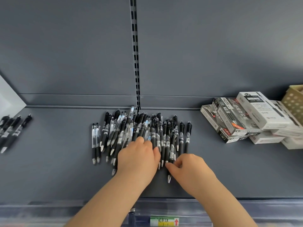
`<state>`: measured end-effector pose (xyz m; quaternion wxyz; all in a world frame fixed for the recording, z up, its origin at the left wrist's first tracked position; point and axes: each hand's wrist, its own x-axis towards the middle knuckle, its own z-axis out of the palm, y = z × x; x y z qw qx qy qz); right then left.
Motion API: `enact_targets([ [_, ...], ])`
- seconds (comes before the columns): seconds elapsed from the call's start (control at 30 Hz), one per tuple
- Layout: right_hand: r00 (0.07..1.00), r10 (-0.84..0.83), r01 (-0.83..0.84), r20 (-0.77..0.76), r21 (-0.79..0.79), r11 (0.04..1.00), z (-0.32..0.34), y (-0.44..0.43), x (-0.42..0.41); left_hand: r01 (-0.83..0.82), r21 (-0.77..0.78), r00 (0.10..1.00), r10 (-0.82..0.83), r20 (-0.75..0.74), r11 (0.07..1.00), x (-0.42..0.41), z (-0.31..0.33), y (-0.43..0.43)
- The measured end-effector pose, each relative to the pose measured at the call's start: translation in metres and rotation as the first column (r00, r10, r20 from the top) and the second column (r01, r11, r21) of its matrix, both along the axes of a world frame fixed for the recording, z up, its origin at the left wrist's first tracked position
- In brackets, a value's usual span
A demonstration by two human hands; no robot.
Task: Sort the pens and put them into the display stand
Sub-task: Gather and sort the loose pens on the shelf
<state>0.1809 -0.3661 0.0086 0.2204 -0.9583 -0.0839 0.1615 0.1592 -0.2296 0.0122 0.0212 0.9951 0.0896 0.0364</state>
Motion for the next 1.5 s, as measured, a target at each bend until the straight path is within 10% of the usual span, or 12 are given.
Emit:
enact_targets([
  [0.77,0.966,-0.166,0.141,0.198,0.135,0.981,0.024,0.048,-0.003,0.051,-0.092,0.99,-0.038,0.139,0.994,-0.024,0.004,0.057],
  [1.5,0.995,0.094,-0.098,0.037,0.113,0.989,0.01,0.415,-0.064,-0.163,-0.105,0.979,0.174,0.107,0.981,-0.128,0.004,0.397],
])
